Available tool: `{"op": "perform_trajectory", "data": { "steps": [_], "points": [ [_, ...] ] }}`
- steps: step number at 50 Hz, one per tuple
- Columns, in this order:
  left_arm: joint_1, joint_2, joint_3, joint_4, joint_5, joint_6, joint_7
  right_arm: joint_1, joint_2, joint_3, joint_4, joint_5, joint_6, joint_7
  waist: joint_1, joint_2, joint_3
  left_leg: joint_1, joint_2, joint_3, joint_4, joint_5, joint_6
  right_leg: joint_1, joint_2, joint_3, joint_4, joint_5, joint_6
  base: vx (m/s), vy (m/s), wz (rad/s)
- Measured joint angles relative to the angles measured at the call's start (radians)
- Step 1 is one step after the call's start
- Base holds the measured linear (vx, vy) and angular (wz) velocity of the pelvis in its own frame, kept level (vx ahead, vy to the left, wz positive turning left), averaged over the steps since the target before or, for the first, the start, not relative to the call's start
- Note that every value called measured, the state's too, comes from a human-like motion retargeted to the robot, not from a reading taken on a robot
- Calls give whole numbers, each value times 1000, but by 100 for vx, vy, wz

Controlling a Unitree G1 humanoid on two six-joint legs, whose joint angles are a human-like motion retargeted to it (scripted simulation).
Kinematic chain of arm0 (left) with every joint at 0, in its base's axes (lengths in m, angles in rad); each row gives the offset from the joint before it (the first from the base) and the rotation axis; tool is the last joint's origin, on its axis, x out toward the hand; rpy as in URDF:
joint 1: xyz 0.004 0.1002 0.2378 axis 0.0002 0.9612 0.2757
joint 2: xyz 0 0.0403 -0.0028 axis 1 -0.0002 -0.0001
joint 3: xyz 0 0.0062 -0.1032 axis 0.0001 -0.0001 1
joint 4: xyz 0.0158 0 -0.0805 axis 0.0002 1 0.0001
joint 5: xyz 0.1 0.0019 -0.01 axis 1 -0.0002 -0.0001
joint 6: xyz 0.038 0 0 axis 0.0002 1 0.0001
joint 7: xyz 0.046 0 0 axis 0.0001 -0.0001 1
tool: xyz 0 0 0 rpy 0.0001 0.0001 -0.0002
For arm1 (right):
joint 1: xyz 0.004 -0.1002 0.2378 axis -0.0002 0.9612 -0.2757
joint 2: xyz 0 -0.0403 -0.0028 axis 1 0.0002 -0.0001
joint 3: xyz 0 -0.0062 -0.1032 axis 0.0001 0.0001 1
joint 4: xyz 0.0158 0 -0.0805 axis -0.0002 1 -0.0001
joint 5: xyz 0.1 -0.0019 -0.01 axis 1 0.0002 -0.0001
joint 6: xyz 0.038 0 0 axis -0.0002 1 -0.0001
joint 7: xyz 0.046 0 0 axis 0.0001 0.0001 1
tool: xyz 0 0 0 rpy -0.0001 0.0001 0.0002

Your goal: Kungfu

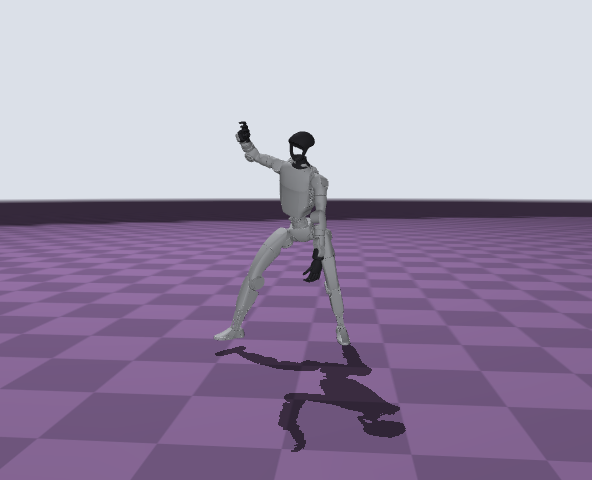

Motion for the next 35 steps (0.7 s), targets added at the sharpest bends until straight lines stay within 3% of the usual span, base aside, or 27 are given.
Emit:
{"op": "perform_trajectory", "data": {
  "steps": [5,7,10,12,13,15,16,17,19,20,23,25,28,30,32,35],
  "points": [
    [-320,-57,-179,-67,-36,106,169,-139,-9,139,-91,8,-25,33,2,36,-20,4,7,35,-18,14,0,-59,-82,-161,71,-75,-200,-4,10,-79],
    [-463,-124,-211,-116,-51,157,235,-228,-4,221,-133,13,-30,63,0,43,-22,31,8,55,-37,27,0,-43,-128,-267,98,-26,-226,3,-16,-68],
    [-660,-206,-264,-191,-99,170,268,-290,18,284,-208,12,-38,67,-32,43,-66,63,-10,112,-93,95,0,-30,-245,-537,179,-5,-263,6,-31,-78],
    [-840,-232,-332,-234,-189,210,304,-559,63,511,-235,7,-30,94,-30,75,-43,109,18,152,-105,179,0,-22,-195,-551,219,-58,-264,13,-32,-151],
    [-902,-237,-366,-258,-187,212,317,-600,88,547,-253,-1,-37,97,-48,82,-51,131,16,164,-113,246,0,-34,-168,-500,233,-93,-264,15,-12,-114],
    [-1027,-242,-424,-298,-138,235,350,-684,139,619,-276,-14,-43,110,-83,95,-62,176,24,210,-124,423,0,-35,-96,-409,268,-197,-265,23,-9,-107],
    [-1091,-226,-422,-330,-78,279,352,-845,190,755,-252,-16,-42,128,-93,115,-51,221,19,203,-135,539,0,-22,-53,-372,300,-251,-245,51,-36,-151],
    [-1147,-218,-423,-363,-23,316,352,-979,230,874,-228,-19,-42,138,-94,126,-47,254,20,188,-106,632,0,-8,-14,-333,333,-303,-227,84,-69,-185],
    [-1222,-233,-442,-426,60,355,337,-1105,266,1005,-179,-33,-44,131,-53,114,-73,264,48,125,132,692,0,24,61,-253,393,-400,-192,113,-91,-243],
    [-1254,-239,-457,-453,89,367,328,-1137,278,1038,-155,-42,-47,127,-23,103,-89,267,64,101,268,692,0,46,110,-219,421,-448,-174,117,-66,-319],
    [-1326,-233,-481,-542,179,356,302,-1183,315,1065,-42,-36,-8,110,88,29,-124,234,-242,-153,333,647,0,146,236,-95,392,-507,-105,108,-19,-343],
    [-1354,-199,-505,-598,235,341,295,-1170,350,1048,23,15,8,33,135,5,-126,172,-285,-112,459,555,0,226,279,-52,388,-539,-77,90,-19,-258],
    [-1372,-147,-544,-640,299,321,322,-1103,378,975,68,29,-13,42,140,12,-132,51,-205,-108,607,418,0,365,351,-4,349,-585,-89,90,-86,-190],
    [-1372,-138,-572,-657,338,328,282,-1052,379,941,91,83,30,136,150,10,-134,-26,-77,-180,680,323,0,491,488,12,292,-608,-152,90,-142,-267],
    [-1332,-139,-586,-672,359,343,201,-994,385,920,101,134,70,187,178,66,-133,-150,44,-233,748,228,51,592,643,58,213,-587,-173,58,-75,-330],
    [-1282,-119,-601,-710,439,340,60,-949,400,919,92,133,35,168,202,96,-115,-299,46,-264,656,204,116,687,737,210,190,-590,-155,26,-13,-341]
  ]
}}
